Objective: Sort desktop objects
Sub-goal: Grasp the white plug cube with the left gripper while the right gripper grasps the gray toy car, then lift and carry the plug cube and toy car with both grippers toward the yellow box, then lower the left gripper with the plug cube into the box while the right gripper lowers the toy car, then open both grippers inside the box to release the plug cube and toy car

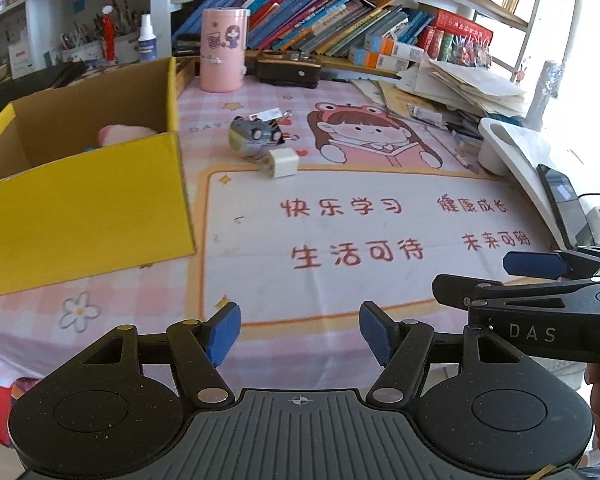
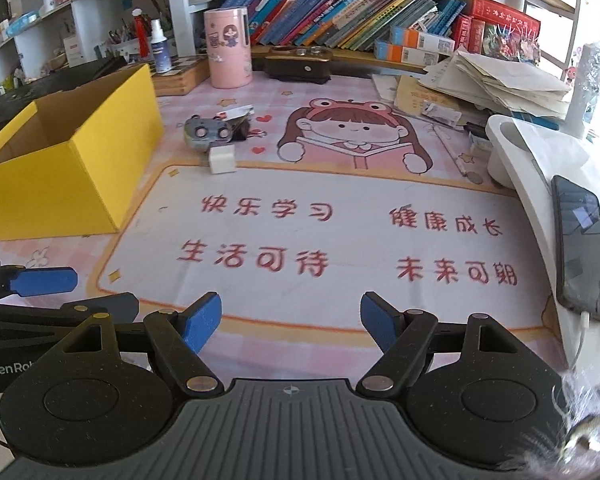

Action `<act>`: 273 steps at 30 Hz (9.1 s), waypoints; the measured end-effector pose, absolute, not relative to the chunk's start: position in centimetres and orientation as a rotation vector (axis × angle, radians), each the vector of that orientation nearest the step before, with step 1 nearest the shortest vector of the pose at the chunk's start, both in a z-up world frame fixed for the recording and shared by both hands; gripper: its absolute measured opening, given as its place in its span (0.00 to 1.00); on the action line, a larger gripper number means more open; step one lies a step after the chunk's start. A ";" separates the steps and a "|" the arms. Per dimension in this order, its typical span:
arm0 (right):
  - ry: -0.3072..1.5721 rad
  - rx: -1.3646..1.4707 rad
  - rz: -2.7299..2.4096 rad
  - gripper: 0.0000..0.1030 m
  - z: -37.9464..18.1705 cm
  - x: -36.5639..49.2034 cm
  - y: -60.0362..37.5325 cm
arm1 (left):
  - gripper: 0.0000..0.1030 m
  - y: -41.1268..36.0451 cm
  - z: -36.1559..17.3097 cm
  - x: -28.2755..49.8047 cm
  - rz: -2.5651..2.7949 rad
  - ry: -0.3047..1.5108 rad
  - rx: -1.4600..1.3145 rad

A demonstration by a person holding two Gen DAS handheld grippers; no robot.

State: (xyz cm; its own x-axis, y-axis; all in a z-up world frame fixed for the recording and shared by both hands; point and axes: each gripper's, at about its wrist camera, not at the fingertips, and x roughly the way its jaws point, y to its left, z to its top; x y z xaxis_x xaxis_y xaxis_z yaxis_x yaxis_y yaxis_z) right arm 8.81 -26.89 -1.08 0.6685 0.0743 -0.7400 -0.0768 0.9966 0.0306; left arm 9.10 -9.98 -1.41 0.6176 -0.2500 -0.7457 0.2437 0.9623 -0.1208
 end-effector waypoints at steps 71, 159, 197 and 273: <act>0.717 0.052 0.605 0.73 -2.7 29.1 -26.3 | 0.40 -12.4 -0.4 14.1 0.088 0.790 -0.090; 0.833 -0.012 0.396 0.59 -0.6 0.6 -10.6 | 0.40 8.2 0.7 -3.0 -0.100 0.698 -0.093; 0.829 -0.071 0.461 0.59 -0.3 -1.6 -8.3 | 0.40 9.6 0.7 -5.3 -0.084 0.690 -0.117; 1.012 -0.216 0.732 0.60 0.2 34.5 -0.4 | 0.52 6.3 -0.5 22.1 0.063 0.808 -0.044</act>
State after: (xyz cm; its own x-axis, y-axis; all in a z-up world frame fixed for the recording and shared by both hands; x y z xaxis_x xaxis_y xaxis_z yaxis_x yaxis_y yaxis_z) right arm 34.50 -0.38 0.16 0.3193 0.4559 -0.8308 -0.6465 0.7457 0.1608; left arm 22.05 6.30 -0.54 0.6891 0.0395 -0.7236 -0.0735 0.9972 -0.0156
